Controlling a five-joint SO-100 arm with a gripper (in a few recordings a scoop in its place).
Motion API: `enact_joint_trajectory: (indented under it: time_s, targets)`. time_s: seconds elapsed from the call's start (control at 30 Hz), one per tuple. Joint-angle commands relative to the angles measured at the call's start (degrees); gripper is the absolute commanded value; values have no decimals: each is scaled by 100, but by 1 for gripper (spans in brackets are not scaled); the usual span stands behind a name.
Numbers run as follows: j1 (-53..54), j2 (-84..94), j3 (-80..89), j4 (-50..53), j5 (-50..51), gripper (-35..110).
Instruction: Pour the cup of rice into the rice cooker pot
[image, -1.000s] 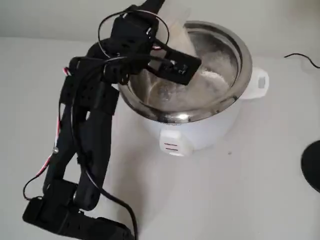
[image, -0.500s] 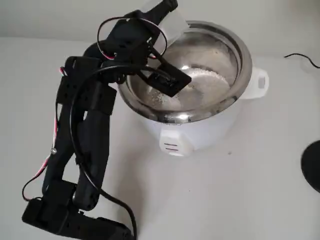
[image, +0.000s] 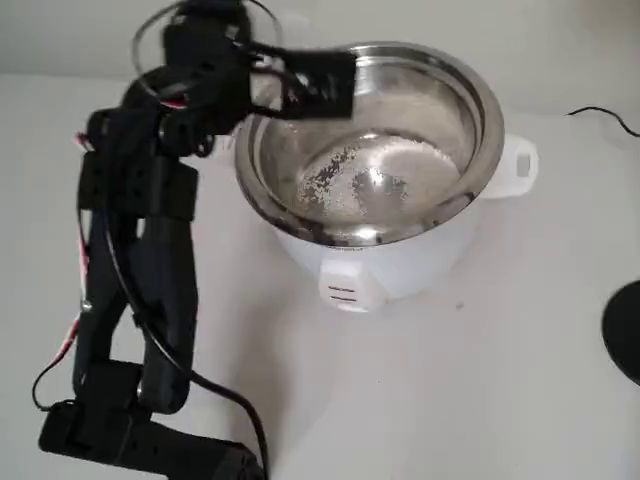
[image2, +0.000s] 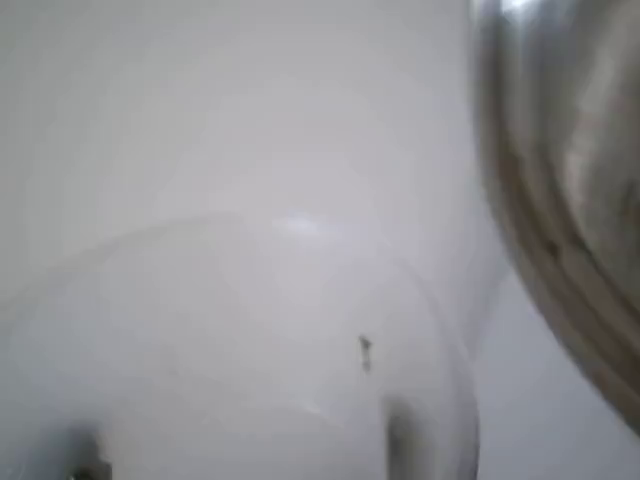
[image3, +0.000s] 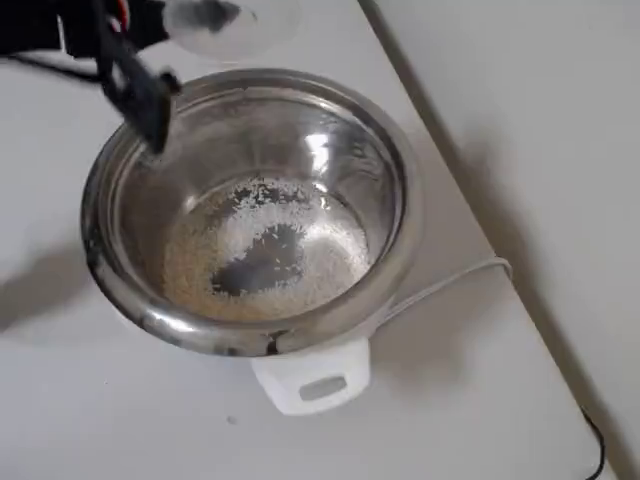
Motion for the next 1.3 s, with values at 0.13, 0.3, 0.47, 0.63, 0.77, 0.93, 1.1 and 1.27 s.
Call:
enact_joint_trajectory:
  time_s: [0.13,0.3,0.47,0.63,0.77,0.93,1.1,1.27]
  targets:
    - [-712,369,-396,633,-4421,19]
    - [-1055,360,-281,1046,-5651,19]
    - [-1310,870,1169,229,-6768,20]
    - [-1529,1854,3797,-1960,-7655,21]
    - [-1661,2021,5291,-3595,-7866,24]
    - [-1784,1758,6873,-5458,-8077,30]
    - [-1846,580,7348,-7172,-8244,32]
    - [-1854,-1107,7374,-9149,-8508,34]
